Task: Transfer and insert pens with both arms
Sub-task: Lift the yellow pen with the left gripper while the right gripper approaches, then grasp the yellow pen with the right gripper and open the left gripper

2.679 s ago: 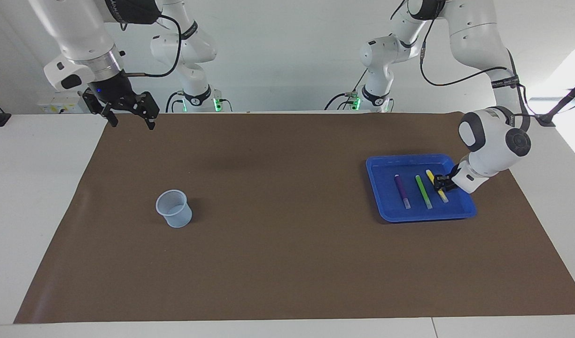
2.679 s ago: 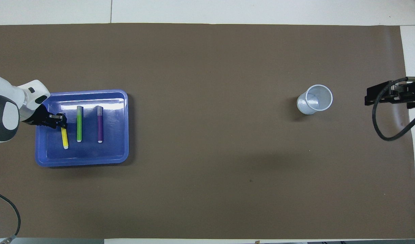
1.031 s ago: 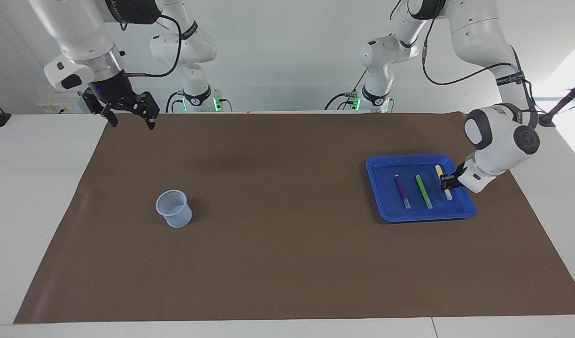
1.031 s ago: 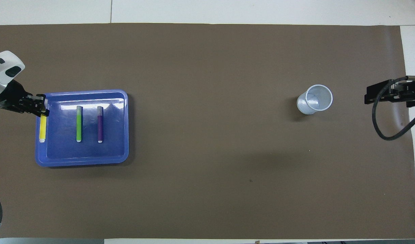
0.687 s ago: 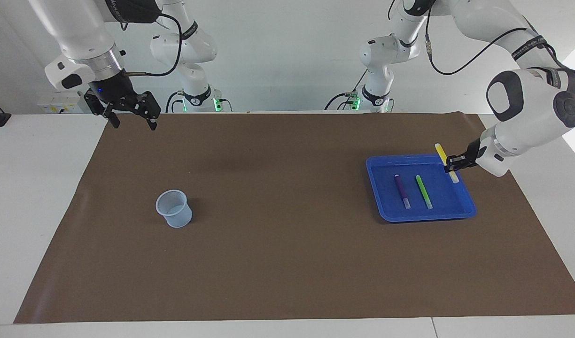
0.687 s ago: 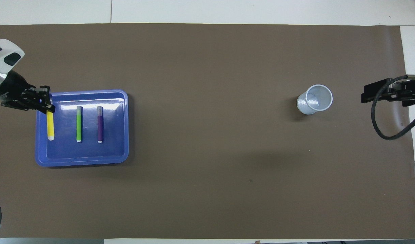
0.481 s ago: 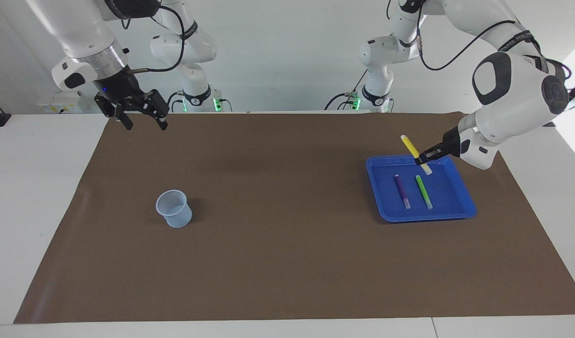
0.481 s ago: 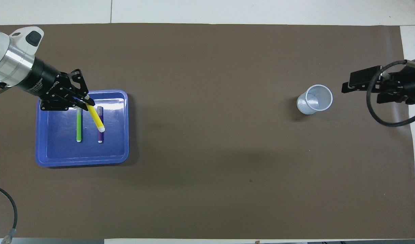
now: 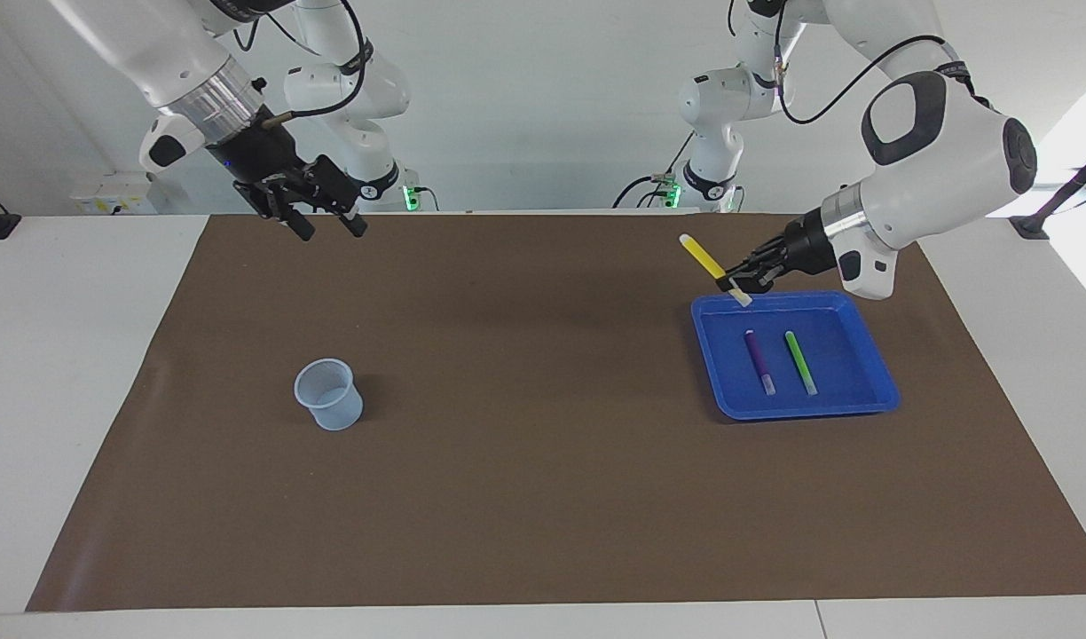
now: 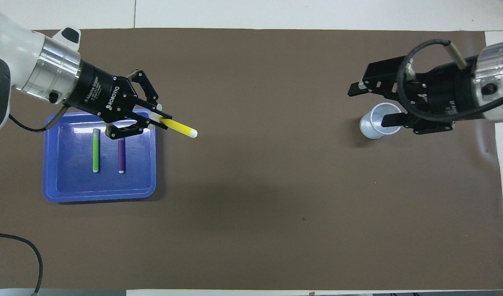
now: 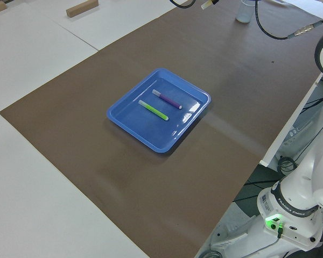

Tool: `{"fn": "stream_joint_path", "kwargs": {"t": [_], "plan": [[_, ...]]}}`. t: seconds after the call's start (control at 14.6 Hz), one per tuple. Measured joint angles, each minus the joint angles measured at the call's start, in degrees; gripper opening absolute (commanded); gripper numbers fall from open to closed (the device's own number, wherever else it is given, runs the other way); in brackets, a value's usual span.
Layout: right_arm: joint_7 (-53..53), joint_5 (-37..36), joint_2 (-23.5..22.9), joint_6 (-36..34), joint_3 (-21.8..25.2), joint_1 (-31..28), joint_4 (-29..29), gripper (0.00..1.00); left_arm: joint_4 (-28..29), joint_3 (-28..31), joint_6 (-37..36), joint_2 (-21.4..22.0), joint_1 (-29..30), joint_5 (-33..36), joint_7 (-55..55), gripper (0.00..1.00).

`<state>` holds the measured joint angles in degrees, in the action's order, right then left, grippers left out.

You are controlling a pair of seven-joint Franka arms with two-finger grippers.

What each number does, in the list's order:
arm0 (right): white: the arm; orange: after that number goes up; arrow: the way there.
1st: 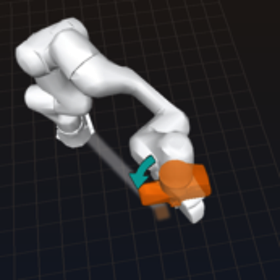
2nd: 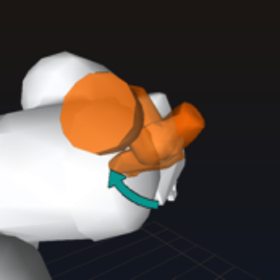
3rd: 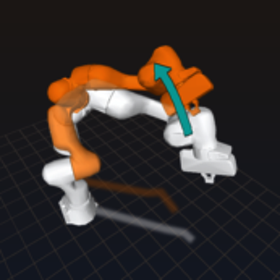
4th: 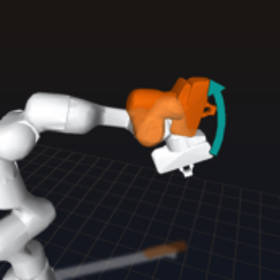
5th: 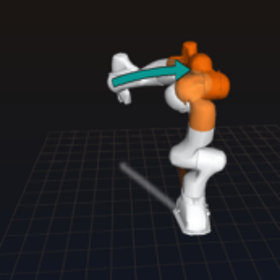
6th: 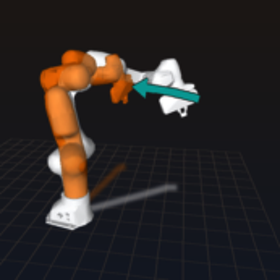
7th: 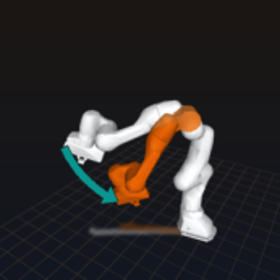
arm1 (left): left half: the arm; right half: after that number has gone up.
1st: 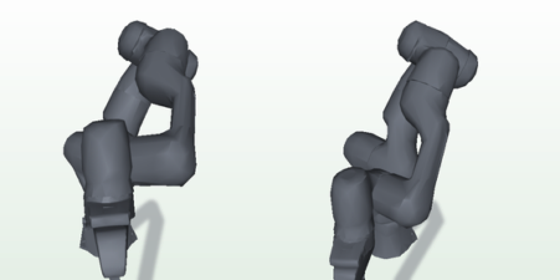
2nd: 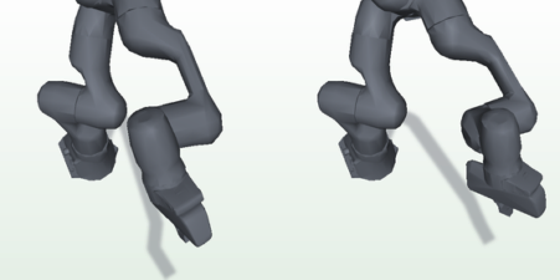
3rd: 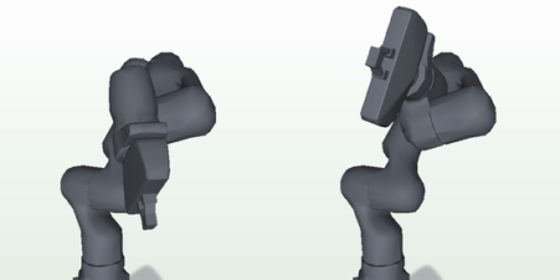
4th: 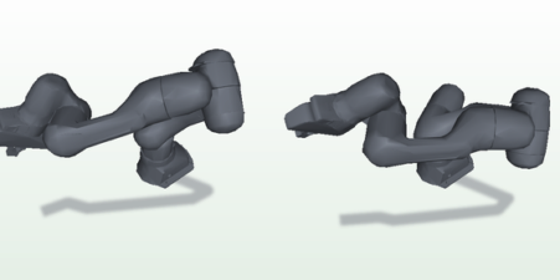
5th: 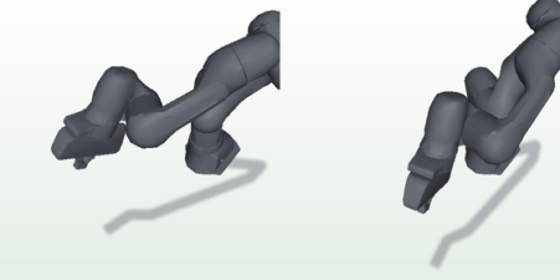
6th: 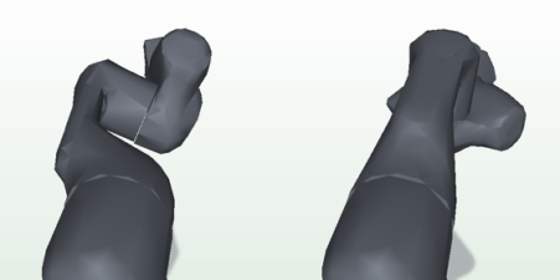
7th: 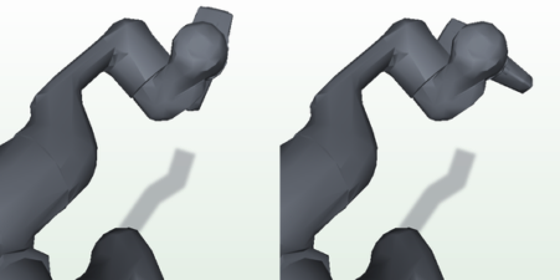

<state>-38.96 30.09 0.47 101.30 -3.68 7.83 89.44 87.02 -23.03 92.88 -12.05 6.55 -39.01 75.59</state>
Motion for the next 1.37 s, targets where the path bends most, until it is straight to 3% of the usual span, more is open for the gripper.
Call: {"fn": "stream_joint_path", "kwargs": {"t": [0.41, 0.76, 1.37], "plan": [[-5.81, 1.06, -2.2, 7.87, -0.25, 7.98, -0.04, 1.0, 11.75, -0.96, 12.78, 4.64, -5.82, -15.1, 6.9, 0.0], [-5.81, 1.04, -3.94, 9.58, -0.24, 10.95, 0.0, 1.0, 18.01, -0.95, 18.85, 8.26, -7.31, -21.07, 7.65, 0.0], [-5.8, -0.18, -4.22, 9.92, -0.2, 12.06, 1.6, 1.0, 20.35, -0.85, 22.44, 9.33, -8.99, -26.08, 7.79, 0.0]]}}
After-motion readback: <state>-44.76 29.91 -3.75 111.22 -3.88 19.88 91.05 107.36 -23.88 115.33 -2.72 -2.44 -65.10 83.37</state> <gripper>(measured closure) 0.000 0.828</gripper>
